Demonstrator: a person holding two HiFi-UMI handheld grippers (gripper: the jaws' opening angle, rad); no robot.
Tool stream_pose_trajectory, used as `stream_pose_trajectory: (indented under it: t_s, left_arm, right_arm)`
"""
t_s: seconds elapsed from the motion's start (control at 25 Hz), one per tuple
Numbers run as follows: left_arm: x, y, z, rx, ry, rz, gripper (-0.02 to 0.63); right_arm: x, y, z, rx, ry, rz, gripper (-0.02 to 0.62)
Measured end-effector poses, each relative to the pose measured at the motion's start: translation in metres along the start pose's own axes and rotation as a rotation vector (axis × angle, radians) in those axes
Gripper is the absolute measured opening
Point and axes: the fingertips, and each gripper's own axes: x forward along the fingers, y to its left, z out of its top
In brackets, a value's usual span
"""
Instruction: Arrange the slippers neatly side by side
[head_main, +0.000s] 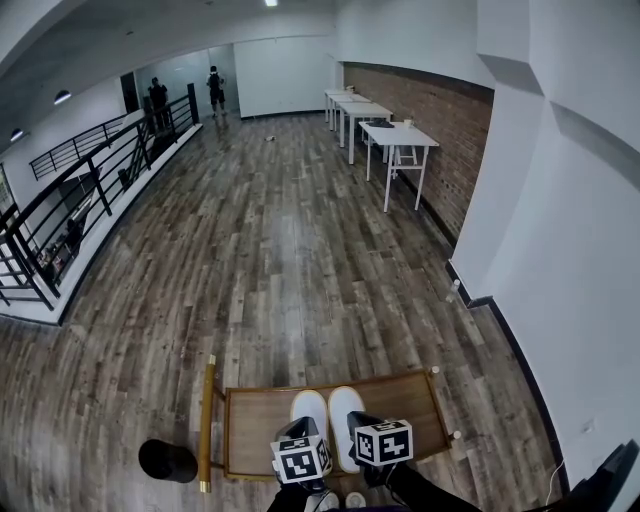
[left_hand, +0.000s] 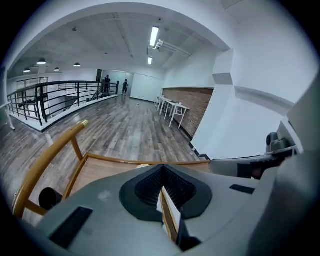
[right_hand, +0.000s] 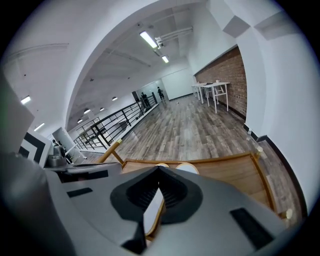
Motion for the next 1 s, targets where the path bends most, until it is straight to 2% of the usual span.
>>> stream_pose_trajectory:
  t_s: [0.16, 0.48, 1.0]
  left_arm:
    - [0.002, -0.004, -0.003, -0.001, 0.011, 0.0, 0.0]
    - [0.002, -0.007, -0.009, -0.013, 0.006, 0.0, 0.0]
    - [-0.009, -0.014, 0.015, 0.086, -0.174, 0.023, 0.0]
  right_arm:
    - [-0.006, -0.002, 0.012, -0.074, -0.066, -0.038, -0.002]
    - [-0.011, 0.0, 0.021, -0.154, -0.172, -0.061, -0.002]
    - [-0.013, -0.001, 0.021, -0.178, -0.196, -0.055, -0.002]
